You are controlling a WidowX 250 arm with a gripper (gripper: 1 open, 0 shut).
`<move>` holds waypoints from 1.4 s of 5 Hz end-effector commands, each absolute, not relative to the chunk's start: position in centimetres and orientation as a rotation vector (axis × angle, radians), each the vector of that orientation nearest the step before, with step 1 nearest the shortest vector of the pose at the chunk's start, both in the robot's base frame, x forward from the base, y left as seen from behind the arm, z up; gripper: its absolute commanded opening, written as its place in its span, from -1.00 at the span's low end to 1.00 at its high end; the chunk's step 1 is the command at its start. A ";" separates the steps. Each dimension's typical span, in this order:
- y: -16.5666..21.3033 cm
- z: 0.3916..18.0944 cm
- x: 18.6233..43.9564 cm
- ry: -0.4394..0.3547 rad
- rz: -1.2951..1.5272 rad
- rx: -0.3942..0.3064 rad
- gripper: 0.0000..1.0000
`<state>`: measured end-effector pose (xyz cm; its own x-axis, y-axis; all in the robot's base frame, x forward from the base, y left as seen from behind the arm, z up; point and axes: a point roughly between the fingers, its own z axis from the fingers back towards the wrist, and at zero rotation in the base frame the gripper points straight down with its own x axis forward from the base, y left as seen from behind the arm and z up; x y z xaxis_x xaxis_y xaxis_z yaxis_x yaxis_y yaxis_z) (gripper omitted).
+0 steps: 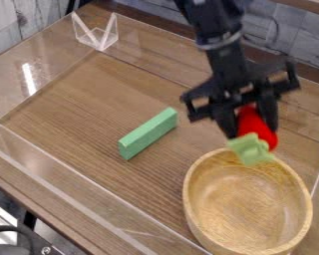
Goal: Move the red fruit to the right
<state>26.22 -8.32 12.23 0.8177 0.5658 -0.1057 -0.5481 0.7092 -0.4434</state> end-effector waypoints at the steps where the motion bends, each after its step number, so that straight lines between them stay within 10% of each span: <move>1: -7.0 13.5 29.0 -0.124 0.656 -0.513 -1.00; 7: -5.8 8.8 37.0 -0.304 0.939 -0.453 -1.00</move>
